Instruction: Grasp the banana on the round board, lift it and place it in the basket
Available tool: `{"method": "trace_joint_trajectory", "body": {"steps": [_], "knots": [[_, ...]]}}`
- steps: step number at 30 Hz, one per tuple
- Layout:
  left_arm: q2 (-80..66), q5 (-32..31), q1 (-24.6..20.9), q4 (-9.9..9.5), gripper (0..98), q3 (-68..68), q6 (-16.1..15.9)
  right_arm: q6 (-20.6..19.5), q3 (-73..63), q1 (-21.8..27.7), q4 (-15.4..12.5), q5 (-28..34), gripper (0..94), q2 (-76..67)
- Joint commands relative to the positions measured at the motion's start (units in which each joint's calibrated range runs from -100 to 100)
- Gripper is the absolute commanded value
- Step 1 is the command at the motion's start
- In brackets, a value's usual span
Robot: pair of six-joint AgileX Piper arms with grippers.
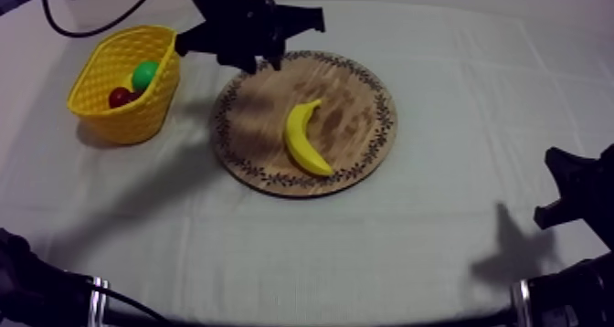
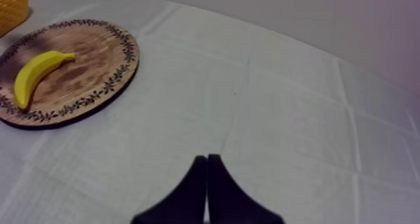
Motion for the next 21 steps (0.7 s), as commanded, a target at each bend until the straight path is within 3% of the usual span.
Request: {"method": "trace_joint_trajectory", "body": {"steps": [1, 4, 8, 21], "knots": [[0.1, 0.0, -0.1, 0.36, 58.1, 0.1, -1.1, 0.0, 0.0, 0.0, 0.0, 0.0, 0.3, 0.0], [0.3, -0.1, -0.1, 0.53, 69.2, -0.1, -2.4, 0.0, 0.0, 0.0, 0.0, 0.0, 0.3, 0.0], [0.5, 0.1, -0.2, 0.59, 76.1, -0.4, -3.7, 0.0, 0.0, 0.0, 0.0, 0.0, 0.3, 0.0], [2.2, 1.3, -0.3, 4.12, 80.6, 1.3, -4.9, 0.0, 0.0, 0.0, 0.0, 0.0, 0.3, 0.0]]}}
